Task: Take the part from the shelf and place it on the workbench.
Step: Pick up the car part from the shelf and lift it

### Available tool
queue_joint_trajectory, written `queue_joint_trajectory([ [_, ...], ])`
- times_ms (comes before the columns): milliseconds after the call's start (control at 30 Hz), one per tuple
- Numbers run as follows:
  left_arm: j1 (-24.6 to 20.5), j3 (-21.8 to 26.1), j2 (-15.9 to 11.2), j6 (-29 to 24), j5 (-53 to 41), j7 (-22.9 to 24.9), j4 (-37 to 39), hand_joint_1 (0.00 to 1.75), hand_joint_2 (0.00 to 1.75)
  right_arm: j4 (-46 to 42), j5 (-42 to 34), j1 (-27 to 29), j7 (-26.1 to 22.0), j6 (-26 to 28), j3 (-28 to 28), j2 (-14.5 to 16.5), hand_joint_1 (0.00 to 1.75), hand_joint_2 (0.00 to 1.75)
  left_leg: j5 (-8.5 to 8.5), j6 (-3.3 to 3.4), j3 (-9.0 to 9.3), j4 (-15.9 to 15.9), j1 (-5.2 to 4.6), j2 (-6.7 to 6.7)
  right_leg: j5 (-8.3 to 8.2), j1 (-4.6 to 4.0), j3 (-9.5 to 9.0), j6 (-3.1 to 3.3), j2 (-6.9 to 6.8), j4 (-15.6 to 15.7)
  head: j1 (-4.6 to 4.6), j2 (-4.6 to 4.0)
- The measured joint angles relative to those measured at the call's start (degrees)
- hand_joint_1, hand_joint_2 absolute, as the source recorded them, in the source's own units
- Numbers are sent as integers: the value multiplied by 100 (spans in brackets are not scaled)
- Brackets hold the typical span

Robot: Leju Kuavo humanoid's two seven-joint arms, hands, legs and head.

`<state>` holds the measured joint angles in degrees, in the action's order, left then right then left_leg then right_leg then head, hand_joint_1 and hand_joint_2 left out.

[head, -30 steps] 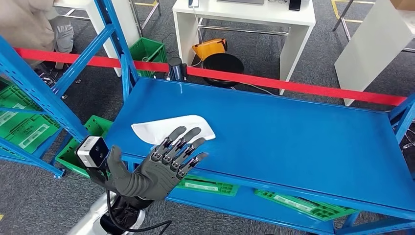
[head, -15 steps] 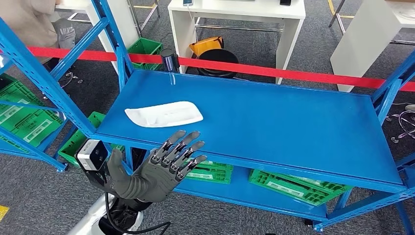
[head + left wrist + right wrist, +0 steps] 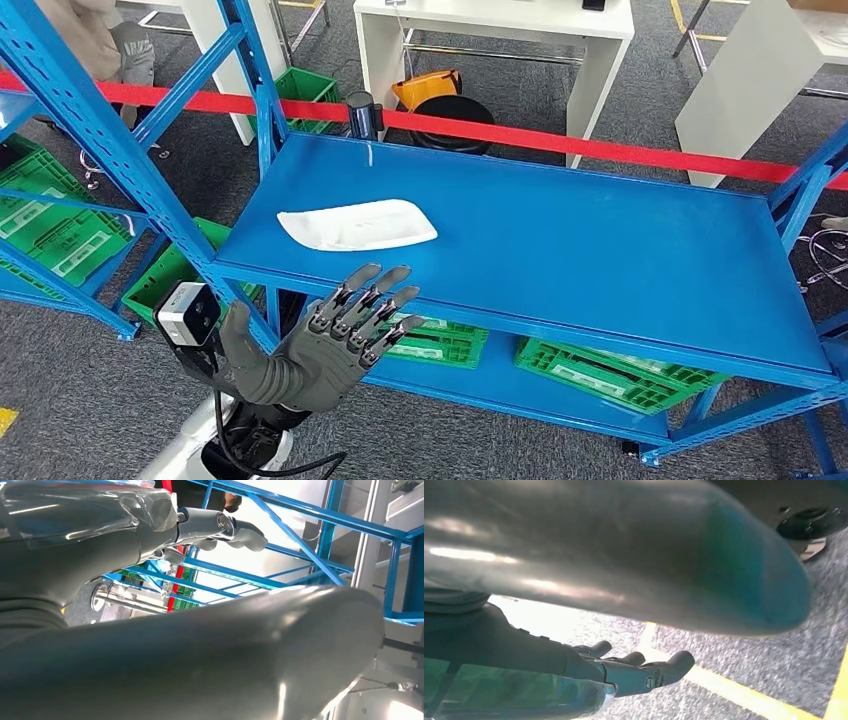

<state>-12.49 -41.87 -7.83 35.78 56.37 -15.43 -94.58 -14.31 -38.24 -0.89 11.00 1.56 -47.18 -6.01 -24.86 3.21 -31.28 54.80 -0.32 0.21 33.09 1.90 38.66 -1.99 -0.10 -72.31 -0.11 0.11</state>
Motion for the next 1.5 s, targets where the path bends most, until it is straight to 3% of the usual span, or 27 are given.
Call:
queue_joint_trajectory([
  [67,5,-7,-4,-5,1,-5,0,0,0,0,1,5,-1,1,-1,-7,0,0,-28,-43,-38,90,7,-5,-308,28,-385,-115,-4,753,2,0],
  [133,5,-12,-8,-26,-8,-15,-1,0,0,-1,2,0,-1,-2,-2,0,0,0,-77,-116,-131,236,-16,-12,-475,32,-641,-104,4,1288,-1,0],
  [300,25,-10,-29,-94,-66,-84,-4,0,0,0,26,-2,7,-11,-17,15,0,0,-186,-237,-306,462,20,-24,-508,30,-616,87,25,1335,-14,0],
  [333,27,-8,-35,-96,-76,-95,-5,0,0,-1,33,-9,8,-11,-25,16,0,0,-314,-272,-407,672,38,-24,-514,42,-617,122,25,1340,-17,0],
  [433,64,-4,-62,-97,-83,-110,-7,0,0,-1,48,-19,14,-12,-50,11,0,0,-810,-359,-903,1756,83,-24,-531,21,-604,172,15,1335,-25,0],
  [467,80,-4,-72,-98,-84,-115,-7,0,0,-1,50,-19,17,-12,-60,12,0,0,-857,-366,-1001,1971,91,-24,-532,15,-603,175,13,1335,-25,0],
  [500,91,-4,-78,-98,-84,-120,-7,0,0,-1,52,-21,20,-12,-72,13,0,0,-794,-359,-999,1978,95,-24,-532,10,-606,174,14,1334,-25,0],
  [533,95,-3,-84,-98,-84,-127,-8,0,0,-1,52,-25,22,-12,-85,16,0,0,-631,-336,-883,1752,94,-25,-532,6,-613,174,17,1335,-25,0],
  [567,96,3,-87,-98,-87,-133,-11,0,0,-1,53,-33,24,-12,-95,22,0,0,-419,-294,-688,1367,86,-29,-532,3,-621,173,22,1337,-25,0],
  [633,91,23,-94,-97,-98,-143,-22,0,0,-1,54,-55,28,-11,-108,44,0,0,-157,-203,-333,663,54,-32,-540,-12,-619,156,32,1340,-22,0],
  [733,87,41,-105,-99,-119,-155,-34,0,0,-1,57,-75,30,-10,-123,67,0,0,-151,-116,-233,389,1,-27,-574,-24,-584,84,26,1362,-21,0],
  [800,83,42,-104,-101,-131,-158,-52,0,0,-1,60,-80,30,-10,-133,69,0,0,-100,-74,-166,255,23,-12,-538,-30,-546,49,10,1319,-16,0],
  [833,79,42,-102,-102,-134,-159,-61,0,0,-1,60,-85,30,-10,-137,66,0,0,-62,-53,-134,191,34,-5,-455,-35,-476,54,6,1177,-12,0],
  [900,81,39,-98,-113,-143,-161,-66,0,0,-1,61,-86,30,-9,-142,54,0,0,-23,-25,-115,139,30,3,-168,-37,-176,106,5,543,-7,0],
  [967,97,37,-96,-129,-164,-168,-66,0,0,-1,60,-72,30,-7,-146,34,0,0,-50,-10,-129,141,11,-10,24,-36,142,102,5,-106,-8,0],
  [1000,102,36,-95,-137,-177,-175,-66,0,0,-1,58,-62,29,-5,-149,22,0,0,-60,-10,-129,145,5,-18,-1,-32,183,65,5,-179,-8,0],
  [1033,104,36,-93,-144,-190,-182,-66,0,0,-1,56,-55,29,-3,-152,9,0,0,-72,-15,-124,155,4,-25,-105,-24,113,13,4,-25,-8,0],
  [1067,105,36,-91,-150,-199,-187,-66,0,0,-1,49,-51,28,2,-155,-5,0,0,-74,-29,-117,178,6,-29,-264,-13,-56,-43,3,325,-8,0],
  [1133,103,36,-84,-154,-203,-198,-66,0,0,-1,22,-49,24,13,-164,-32,0,0,-104,-85,-139,272,-7,-31,-503,-2,-402,-72,3,1043,-8,0],
  [1200,104,36,-75,-145,-199,-209,-67,0,0,-1,-13,-40,12,29,-177,-50,0,0,-133,-141,-192,354,-27,-34,-566,-19,-514,-9,12,1295,-11,0],
  [1267,107,38,-69,-131,-191,-219,-68,0,0,-5,-36,-9,3,44,-188,-60,0,0,-145,-173,-221,378,-17,-35,-584,-21,-504,51,21,1290,-12,0],
  [1333,103,40,-67,-114,-184,-225,-68,0,0,-10,-53,17,1,65,-195,-72,0,0,-278,-229,-305,548,9,-32,-597,5,-509,103,24,1304,-16,0],
  [1433,107,39,-69,-86,-177,-226,-66,0,0,-15,-103,30,-1,111,-208,-89,0,0,-757,-335,-748,1493,62,-28,-603,12,-503,149,28,1307,-24,0],
  [1500,125,38,-70,-76,-168,-228,-63,0,0,-17,-138,47,-1,135,-226,-97,0,0,-852,-352,-971,1935,82,-28,-601,2,-499,150,27,1305,-24,0],
])
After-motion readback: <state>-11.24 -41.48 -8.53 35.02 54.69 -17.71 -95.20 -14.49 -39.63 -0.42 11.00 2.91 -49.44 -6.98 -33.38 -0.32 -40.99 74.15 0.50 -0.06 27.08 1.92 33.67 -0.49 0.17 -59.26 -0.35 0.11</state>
